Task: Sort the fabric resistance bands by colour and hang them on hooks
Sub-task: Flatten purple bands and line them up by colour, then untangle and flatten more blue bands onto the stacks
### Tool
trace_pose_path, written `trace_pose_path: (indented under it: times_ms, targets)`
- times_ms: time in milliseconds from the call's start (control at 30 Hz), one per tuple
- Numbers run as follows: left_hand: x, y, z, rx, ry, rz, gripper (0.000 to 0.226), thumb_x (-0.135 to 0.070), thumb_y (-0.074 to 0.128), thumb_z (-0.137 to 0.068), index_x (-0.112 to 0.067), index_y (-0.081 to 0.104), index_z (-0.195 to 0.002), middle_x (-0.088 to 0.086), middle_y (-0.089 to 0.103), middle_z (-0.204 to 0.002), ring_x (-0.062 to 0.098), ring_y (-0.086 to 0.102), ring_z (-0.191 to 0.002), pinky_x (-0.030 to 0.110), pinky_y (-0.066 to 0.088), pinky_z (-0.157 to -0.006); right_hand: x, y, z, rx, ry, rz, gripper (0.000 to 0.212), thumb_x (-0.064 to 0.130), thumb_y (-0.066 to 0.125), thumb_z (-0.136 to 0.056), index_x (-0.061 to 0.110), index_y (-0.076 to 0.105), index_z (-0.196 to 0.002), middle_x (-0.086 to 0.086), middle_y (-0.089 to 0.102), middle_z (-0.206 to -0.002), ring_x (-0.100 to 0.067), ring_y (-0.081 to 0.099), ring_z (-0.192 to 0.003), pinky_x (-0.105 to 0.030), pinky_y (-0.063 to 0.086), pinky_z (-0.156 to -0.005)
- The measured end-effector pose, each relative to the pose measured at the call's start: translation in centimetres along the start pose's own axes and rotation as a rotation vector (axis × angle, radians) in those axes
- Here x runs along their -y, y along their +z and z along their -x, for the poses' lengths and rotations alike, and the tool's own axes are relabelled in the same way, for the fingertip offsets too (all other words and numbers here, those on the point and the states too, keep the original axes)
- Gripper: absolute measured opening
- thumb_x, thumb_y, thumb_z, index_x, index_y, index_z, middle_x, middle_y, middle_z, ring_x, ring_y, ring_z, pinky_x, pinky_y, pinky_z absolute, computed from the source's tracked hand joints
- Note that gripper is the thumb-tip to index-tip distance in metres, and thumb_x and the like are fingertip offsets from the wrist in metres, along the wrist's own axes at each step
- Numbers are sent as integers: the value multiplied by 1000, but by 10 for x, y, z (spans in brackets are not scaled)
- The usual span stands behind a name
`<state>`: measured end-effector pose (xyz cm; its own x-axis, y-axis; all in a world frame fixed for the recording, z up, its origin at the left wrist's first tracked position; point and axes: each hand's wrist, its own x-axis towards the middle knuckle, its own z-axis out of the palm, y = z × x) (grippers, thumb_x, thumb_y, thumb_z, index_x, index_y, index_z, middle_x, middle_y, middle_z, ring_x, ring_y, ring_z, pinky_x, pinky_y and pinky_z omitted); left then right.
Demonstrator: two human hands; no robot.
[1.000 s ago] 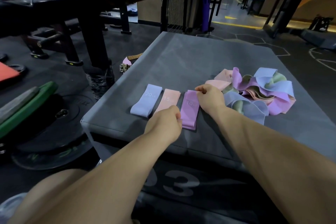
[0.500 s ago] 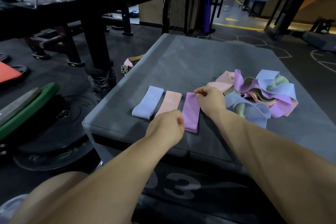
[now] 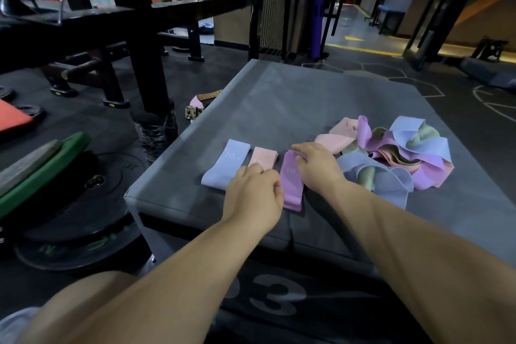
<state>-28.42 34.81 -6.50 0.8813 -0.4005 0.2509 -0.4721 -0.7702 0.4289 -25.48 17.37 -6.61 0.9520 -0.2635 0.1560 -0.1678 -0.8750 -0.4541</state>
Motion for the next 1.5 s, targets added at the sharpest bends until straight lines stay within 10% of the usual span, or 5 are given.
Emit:
trace_pose_path:
  times_ms: [233, 733, 1067, 1233, 1500]
  targets:
    - [5, 16, -2, 93, 41, -84, 32, -39, 34, -101, -32, 55, -124, -16, 45, -139, 14, 19, -144, 39, 4, -118, -6, 11, 10, 192, -115, 278, 54, 28, 31, -106, 8, 20, -154, -9, 15, -163, -22, 11, -150, -27, 0, -119]
    - [9, 20, -3, 306, 62, -232, 49, -39, 25, -103, -29, 22, -151, -9, 21, -157, 21, 9, -146, 49, 7, -118, -10, 18, 3, 308, -175, 459, 57, 35, 16, -107, 6, 9, -156, -8, 8, -164, -15, 1, -151, -32, -5, -122]
    - [1, 9, -10, 324, 38, -195, 37, -37, 28, -101, -28, 45, -132, -7, 47, -137, 21, 34, -131, 51, 19, -113, 2, -31, 34, 75, -249, 187, 49, 23, 33, -106, 7, 26, -152, -5, 17, -162, -17, 7, -151, -16, -6, -113]
    - [-16, 8, -15, 306, 12, -172, 41, -38, 26, -103, -27, 40, -140, -7, 33, -153, 21, 20, -145, 49, 8, -116, -38, -67, 56, -275, -284, 189, 33, 20, 44, -96, 6, 66, -117, -10, 63, -121, -26, 51, -117, -29, 29, -104]
    - [-61, 20, -16, 307, 82, -80, 43, -38, 37, -101, -24, 39, -142, -1, 41, -147, 22, 35, -135, 35, 33, -107, -114, -94, 89, -261, 178, 128, 43, 51, 48, -84, 21, 67, -108, -5, 65, -107, -32, 55, -106, -43, 48, -84]
